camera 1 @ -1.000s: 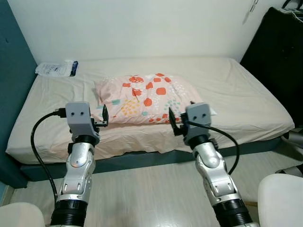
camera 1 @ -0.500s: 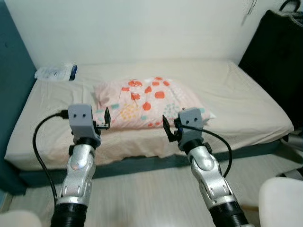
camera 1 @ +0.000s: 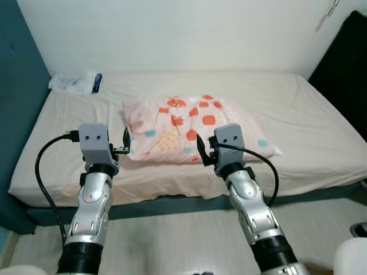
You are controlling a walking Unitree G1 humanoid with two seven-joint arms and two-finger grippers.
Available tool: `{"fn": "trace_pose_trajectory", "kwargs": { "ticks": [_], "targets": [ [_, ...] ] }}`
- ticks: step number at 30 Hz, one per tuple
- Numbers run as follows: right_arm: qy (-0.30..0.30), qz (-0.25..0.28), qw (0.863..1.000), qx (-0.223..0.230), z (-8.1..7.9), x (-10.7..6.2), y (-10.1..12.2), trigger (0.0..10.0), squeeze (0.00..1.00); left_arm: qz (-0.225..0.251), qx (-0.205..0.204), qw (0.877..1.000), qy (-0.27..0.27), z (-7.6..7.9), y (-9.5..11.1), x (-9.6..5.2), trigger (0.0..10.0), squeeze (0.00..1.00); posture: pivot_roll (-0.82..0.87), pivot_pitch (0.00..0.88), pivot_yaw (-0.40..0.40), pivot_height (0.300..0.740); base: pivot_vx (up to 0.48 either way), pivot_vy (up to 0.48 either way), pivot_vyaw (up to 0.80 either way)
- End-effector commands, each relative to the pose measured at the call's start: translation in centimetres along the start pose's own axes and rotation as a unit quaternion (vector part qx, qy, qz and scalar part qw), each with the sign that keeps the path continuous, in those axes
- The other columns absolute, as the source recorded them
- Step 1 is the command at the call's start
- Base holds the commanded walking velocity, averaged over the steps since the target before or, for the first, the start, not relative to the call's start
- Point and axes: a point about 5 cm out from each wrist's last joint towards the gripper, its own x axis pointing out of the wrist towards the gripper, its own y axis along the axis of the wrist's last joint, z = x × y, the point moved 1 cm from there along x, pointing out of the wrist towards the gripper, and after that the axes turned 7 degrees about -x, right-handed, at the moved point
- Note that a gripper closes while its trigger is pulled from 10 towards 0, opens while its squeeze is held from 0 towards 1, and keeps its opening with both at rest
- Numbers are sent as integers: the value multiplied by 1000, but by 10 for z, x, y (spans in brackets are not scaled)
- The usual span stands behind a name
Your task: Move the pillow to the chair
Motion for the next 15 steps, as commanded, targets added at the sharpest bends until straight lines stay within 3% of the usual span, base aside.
{"fn": "trace_pose_trajectory", "kwargs": {
  "ticks": [1, 15],
  "targets": [
    [4, -5, 1000, 5, -2, 0, -1, 10000, 0, -4, 4, 1000, 11, -7, -2, -2, 10000, 0, 21, 89, -24, 740, 285, 0, 0],
    [-3, -9, 1000, -4, 0, 1, -3, 10000, 0, -1, 1, 1000, 11, -3, -1, 1, 10000, 0, 17, 70, -21, 740, 279, 0, 0]
  ]
}}
